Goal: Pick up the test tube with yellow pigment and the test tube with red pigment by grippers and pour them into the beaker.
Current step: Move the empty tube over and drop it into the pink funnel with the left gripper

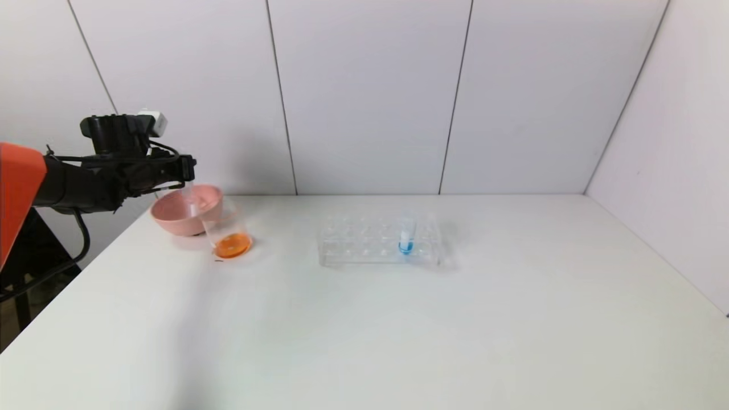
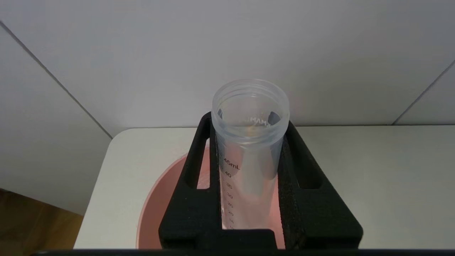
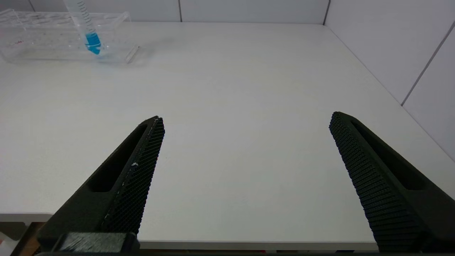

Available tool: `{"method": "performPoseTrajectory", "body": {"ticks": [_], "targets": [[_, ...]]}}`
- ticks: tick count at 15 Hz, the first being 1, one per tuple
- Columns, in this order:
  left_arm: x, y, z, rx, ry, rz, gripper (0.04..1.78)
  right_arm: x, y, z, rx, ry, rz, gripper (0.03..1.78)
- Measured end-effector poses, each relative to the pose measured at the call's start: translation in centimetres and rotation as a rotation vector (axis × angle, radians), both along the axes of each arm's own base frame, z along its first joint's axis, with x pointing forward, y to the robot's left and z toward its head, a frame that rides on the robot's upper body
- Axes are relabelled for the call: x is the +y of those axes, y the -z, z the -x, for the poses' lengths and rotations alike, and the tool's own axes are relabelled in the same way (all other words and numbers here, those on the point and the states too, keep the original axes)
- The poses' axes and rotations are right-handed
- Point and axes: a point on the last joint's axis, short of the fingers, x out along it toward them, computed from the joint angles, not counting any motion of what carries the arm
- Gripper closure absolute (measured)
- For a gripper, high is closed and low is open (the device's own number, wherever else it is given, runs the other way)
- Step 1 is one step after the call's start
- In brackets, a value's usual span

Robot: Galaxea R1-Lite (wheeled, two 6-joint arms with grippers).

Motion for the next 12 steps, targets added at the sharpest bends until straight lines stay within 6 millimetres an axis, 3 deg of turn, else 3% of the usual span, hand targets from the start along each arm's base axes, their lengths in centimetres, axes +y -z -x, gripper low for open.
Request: {"method": "performPoseTrajectory", "body": {"ticks": [6,12], "targets": [[0.3,1.9,-0.5,0.033,0.0,0.014,1.36,0.0,0.0,0.0,0.0,0.0,0.0,0.11],[-0.2,2.2,-0.6,0.044,0.008,0.064,1.36,0.0,0.0,0.0,0.0,0.0,0.0,0.11]]}}
